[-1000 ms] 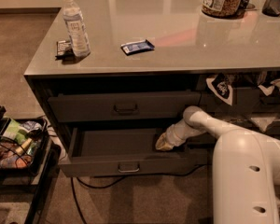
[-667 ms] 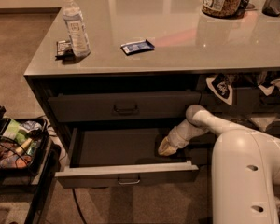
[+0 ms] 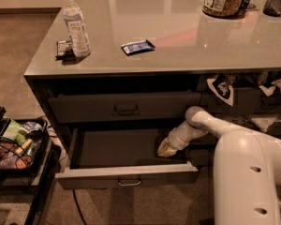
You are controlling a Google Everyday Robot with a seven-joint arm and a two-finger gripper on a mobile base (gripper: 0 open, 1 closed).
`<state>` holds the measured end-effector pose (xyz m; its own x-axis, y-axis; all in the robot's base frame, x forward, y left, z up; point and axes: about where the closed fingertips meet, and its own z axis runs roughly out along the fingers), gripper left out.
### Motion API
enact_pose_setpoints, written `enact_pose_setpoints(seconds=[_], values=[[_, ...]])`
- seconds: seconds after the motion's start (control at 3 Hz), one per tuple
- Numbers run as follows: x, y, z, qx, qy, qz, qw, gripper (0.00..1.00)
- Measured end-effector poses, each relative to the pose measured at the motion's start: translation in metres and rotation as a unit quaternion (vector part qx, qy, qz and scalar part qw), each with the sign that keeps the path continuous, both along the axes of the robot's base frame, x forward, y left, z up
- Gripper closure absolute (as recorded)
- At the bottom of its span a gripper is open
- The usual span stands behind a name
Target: Open middle drawer
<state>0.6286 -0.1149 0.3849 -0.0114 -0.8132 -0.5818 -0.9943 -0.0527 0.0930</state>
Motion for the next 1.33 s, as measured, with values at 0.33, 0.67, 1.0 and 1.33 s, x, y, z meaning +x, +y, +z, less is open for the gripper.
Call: enact_pose_setpoints(seconds=[0.33, 0.67, 1.0, 1.33], values=[[-0.011, 0.003, 0.001, -0.005, -0.019, -0.004, 0.9998, 1.00], [-0.040, 0.008, -0.001, -0.010, -0.017, -0.001, 0.9998, 1.00], [-0.054, 0.011, -0.004, -0.014, -0.004, 0.008, 0.9999, 1.00], [-0.084, 0.014, -0.008, -0.018, 0.019, 0.019, 0.9995, 1.00]])
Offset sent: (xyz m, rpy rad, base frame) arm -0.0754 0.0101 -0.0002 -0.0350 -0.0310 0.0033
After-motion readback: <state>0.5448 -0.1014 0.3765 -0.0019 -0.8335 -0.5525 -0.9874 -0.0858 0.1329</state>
